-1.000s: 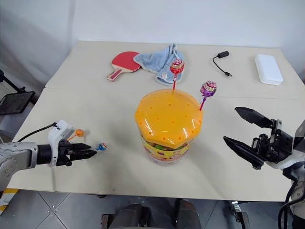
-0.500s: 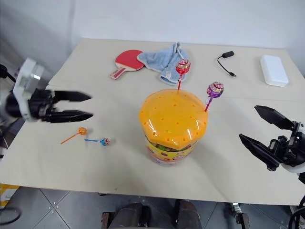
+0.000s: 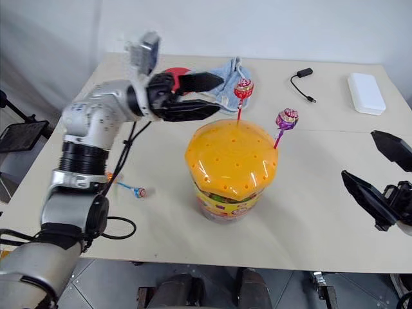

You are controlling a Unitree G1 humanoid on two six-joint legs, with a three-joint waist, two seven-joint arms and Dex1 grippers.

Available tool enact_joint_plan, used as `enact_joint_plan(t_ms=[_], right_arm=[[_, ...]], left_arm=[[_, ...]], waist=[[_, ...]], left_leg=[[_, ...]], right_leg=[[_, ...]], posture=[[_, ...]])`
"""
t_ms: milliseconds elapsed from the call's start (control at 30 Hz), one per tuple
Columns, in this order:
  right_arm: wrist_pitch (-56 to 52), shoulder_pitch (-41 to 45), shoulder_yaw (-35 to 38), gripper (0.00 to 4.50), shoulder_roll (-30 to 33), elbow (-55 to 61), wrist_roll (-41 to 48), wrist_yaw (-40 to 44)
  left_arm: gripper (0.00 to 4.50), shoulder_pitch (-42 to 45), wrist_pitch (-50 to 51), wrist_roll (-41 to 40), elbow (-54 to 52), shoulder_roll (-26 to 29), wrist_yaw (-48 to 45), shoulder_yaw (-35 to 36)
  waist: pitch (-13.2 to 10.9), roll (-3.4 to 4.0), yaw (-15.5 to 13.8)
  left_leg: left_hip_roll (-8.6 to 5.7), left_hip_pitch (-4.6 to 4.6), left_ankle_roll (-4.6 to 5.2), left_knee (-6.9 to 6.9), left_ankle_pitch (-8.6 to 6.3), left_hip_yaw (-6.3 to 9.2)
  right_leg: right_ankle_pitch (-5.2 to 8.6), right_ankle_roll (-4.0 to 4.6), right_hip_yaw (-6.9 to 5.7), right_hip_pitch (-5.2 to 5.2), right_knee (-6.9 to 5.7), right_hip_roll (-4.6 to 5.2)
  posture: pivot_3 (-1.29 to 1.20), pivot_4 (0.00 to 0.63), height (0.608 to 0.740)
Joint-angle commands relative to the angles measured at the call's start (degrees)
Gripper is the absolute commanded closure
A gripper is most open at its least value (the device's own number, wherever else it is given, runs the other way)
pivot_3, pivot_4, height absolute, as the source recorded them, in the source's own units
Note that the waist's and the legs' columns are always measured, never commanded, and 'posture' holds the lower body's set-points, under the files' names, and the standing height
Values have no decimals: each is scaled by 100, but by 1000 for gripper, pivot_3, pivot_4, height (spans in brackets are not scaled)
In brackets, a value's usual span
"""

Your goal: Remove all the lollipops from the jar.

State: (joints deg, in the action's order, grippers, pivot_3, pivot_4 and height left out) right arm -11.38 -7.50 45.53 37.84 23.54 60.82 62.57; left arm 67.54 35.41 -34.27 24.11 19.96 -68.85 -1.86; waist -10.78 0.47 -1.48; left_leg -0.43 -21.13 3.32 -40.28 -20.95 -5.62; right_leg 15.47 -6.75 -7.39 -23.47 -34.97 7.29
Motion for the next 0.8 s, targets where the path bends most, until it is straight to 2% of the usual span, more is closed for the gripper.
enact_joint_plan(t_ms=[33, 133, 233, 633, 700, 800], right_arm=[[39, 22, 90, 0, 4, 240, 175, -78], [-13, 11, -6, 0, -11, 332, 250, -76], [-48, -10, -109, 0, -21, 398, 295, -67], [-63, 71, -454, 0, -76, 438, 340, 8], [-75, 73, -480, 0, -85, 454, 359, 20], [-100, 96, -573, 0, -87, 460, 404, 79]], left_arm=[[32, 326, 146, 149, 44, -138, -3, -153], [32, 383, 240, 230, 138, -269, -38, -254], [653, 450, 407, 112, 137, -419, -83, -178], [4389, 603, 591, 205, 257, -513, -41, -81], [4451, 628, 564, 126, 275, -537, 40, 101], [4451, 849, 796, -329, 495, -393, 261, 844]], waist=[[0, -1, -4], [0, 0, -6], [-1, -1, -16], [-1, -1, -12], [-1, -2, -10], [-3, -4, -4]], left_leg=[[0, -1, 0, 0, 0, 1], [0, 0, 1, 0, 0, 2], [-1, -4, 2, -1, 1, 6], [-1, -5, 2, -1, 1, 10], [-1, -5, 2, -1, 1, 11], [-1, -7, 2, -1, 1, 12]], right_leg=[[0, 0, -1, 0, 0, 0], [0, 0, -1, 1, 2, 1], [-1, -2, -3, 2, 3, 2], [-1, -2, -5, 2, 4, 2], [-1, -2, -6, 2, 5, 1], [-1, -2, -7, 1, 6, 2]], posture=[[0, 150, 740], [0, 150, 740], [0, 150, 740], [0, 150, 740], [0, 150, 740], [0, 150, 740]])
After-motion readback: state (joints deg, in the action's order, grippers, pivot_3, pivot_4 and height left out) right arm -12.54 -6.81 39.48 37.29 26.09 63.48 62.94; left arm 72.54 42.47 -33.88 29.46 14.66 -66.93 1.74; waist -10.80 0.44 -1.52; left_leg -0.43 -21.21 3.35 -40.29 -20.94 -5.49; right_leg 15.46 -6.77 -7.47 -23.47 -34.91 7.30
